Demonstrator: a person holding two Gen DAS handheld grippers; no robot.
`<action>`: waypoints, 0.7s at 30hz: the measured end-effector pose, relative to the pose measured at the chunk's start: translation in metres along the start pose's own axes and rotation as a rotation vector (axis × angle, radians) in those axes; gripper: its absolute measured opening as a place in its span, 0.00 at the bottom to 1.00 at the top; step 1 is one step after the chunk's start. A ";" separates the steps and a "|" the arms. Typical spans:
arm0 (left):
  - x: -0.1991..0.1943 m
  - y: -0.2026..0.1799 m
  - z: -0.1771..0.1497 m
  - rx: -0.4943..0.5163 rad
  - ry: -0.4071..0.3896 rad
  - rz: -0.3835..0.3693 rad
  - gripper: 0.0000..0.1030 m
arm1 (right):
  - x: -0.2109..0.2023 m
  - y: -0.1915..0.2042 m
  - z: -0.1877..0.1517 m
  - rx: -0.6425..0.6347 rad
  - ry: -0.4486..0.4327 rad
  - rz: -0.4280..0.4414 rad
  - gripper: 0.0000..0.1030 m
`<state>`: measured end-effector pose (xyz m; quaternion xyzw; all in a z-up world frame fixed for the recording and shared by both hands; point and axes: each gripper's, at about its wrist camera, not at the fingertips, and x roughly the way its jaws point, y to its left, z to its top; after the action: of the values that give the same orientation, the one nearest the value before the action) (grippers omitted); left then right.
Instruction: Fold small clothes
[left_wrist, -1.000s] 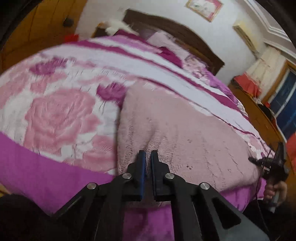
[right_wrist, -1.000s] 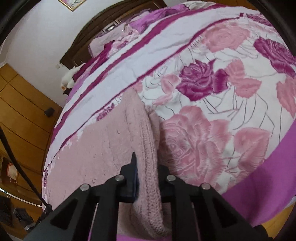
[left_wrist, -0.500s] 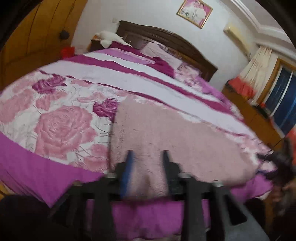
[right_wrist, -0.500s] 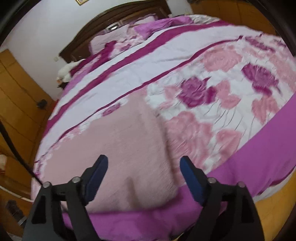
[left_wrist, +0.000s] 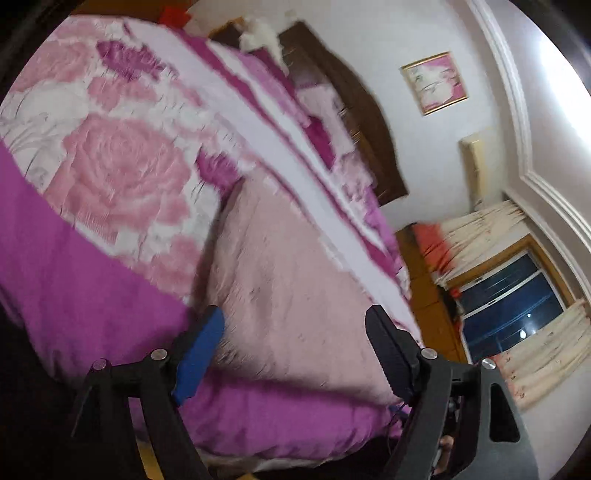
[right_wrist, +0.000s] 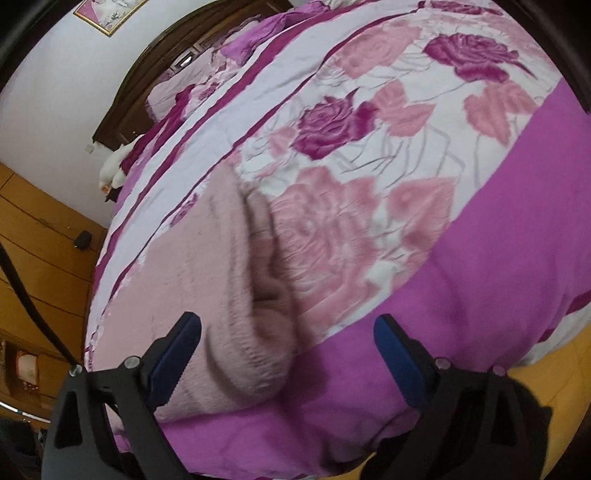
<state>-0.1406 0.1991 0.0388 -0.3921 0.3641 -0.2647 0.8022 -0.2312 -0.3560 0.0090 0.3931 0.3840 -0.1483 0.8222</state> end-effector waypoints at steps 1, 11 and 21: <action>0.002 -0.005 0.003 0.033 0.003 0.010 0.56 | 0.002 -0.003 0.002 0.009 0.005 0.001 0.94; 0.094 -0.005 0.079 0.134 0.410 0.066 0.55 | 0.061 0.030 0.058 -0.251 0.218 -0.017 0.97; 0.132 0.024 0.108 0.160 0.445 0.154 0.69 | 0.108 0.051 0.100 -0.321 0.432 0.096 1.00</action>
<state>0.0269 0.1658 0.0160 -0.2303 0.5385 -0.3106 0.7487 -0.0801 -0.3930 -0.0052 0.2980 0.5500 0.0408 0.7791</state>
